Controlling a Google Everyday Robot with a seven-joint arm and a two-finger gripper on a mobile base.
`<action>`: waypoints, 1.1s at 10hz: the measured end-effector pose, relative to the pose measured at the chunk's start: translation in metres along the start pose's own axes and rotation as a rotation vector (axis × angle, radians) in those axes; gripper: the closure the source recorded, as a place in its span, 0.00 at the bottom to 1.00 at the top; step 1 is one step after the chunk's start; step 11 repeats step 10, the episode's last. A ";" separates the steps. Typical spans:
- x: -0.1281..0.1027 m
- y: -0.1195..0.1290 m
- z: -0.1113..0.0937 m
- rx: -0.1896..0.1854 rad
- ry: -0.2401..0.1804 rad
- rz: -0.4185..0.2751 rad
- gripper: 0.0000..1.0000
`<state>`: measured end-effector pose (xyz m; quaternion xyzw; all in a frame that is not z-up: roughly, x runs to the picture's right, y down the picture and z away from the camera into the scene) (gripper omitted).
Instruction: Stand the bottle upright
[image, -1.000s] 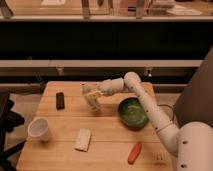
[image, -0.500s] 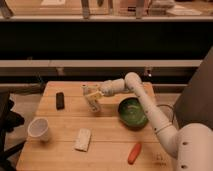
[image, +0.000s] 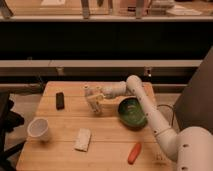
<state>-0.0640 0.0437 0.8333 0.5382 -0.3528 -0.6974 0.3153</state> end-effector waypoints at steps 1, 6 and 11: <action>-0.001 0.000 -0.006 -0.008 0.011 0.003 0.20; 0.001 -0.001 -0.010 -0.008 0.010 -0.009 0.23; 0.000 0.004 -0.022 -0.026 0.015 -0.009 0.52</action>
